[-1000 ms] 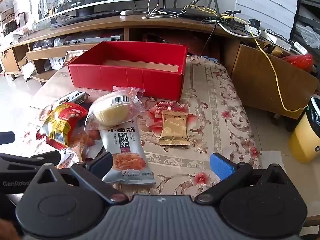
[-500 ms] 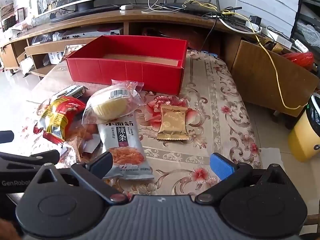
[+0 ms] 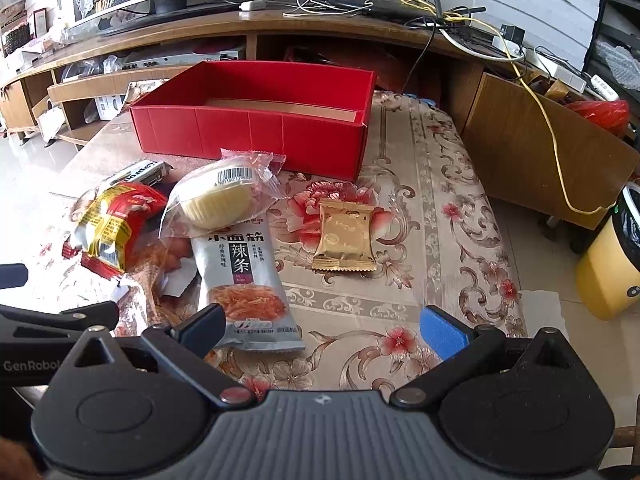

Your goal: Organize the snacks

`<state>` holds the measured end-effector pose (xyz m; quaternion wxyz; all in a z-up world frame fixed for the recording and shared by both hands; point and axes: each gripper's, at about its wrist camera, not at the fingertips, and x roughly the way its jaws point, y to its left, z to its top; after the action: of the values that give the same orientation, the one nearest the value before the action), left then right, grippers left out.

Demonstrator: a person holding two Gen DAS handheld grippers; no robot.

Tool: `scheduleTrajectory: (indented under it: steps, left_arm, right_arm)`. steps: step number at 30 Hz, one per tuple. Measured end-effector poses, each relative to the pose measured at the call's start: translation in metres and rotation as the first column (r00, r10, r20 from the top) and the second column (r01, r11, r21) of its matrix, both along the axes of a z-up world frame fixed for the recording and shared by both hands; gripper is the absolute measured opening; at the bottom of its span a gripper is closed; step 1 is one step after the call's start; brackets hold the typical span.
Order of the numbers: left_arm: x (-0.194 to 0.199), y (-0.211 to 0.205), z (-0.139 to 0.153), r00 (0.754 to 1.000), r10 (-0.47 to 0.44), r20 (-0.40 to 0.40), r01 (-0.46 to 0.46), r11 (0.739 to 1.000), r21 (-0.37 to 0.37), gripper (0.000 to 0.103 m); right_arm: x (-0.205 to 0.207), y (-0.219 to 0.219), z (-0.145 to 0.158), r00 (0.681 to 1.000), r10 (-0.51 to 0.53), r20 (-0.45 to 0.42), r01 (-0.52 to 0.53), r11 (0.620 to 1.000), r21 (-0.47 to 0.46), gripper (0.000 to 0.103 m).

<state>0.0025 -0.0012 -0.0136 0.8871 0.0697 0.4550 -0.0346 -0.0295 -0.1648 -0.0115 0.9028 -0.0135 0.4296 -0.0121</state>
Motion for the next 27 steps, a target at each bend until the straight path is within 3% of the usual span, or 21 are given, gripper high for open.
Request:
scheduleTrajectory:
  steps: [27]
  left_arm:
    - [0.007,0.001,-0.017,0.997,0.006,-0.077,-0.008,0.999,-0.037,0.102]
  right_arm:
    - [0.008,-0.001,-0.008,0.999,0.004,-0.035,-0.005,1.000,-0.010,0.103]
